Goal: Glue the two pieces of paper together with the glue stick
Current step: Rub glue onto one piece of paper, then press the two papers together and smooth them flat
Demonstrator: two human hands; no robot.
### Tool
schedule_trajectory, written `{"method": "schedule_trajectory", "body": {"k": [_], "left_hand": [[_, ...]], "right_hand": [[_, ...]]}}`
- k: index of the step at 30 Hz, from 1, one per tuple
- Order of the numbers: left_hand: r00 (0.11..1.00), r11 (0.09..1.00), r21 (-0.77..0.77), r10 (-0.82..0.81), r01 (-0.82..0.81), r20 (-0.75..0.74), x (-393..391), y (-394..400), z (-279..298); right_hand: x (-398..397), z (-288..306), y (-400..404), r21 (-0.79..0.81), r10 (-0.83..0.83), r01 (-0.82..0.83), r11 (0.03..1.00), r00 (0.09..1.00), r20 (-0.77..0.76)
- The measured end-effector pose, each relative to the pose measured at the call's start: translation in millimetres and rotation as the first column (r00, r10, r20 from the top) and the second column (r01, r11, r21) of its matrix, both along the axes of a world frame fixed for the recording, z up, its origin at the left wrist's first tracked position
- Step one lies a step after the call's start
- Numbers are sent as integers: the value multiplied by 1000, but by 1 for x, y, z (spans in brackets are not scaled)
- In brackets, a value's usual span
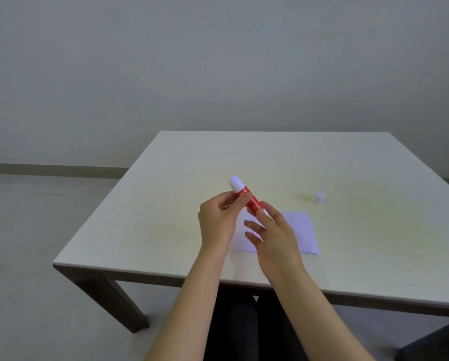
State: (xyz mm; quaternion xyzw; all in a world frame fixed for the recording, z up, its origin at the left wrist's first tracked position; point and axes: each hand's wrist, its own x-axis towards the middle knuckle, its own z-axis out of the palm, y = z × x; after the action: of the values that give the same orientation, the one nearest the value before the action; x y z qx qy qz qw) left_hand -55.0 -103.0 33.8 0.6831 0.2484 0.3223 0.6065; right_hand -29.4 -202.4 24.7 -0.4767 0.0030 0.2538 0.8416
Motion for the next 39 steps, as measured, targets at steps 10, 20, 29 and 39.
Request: {"method": "schedule_trajectory", "body": {"k": [10, 20, 29, 39], "left_hand": [[955, 926, 330, 249, -185, -162, 38, 84, 9], [934, 915, 378, 246, -137, -257, 52, 104, -16], [927, 896, 429, 255, -119, -276, 46, 105, -33], [939, 874, 459, 276, -158, -203, 38, 101, -38]], "right_hand": [[-10, -33, -27, -463, 48, 423, 779, 696, 717], [-10, -50, -19, -563, 539, 705, 431, 299, 787], [3, -45, -17, -422, 734, 852, 310, 68, 676], [4, -37, -17, -318, 719, 866, 385, -66, 692]]}}
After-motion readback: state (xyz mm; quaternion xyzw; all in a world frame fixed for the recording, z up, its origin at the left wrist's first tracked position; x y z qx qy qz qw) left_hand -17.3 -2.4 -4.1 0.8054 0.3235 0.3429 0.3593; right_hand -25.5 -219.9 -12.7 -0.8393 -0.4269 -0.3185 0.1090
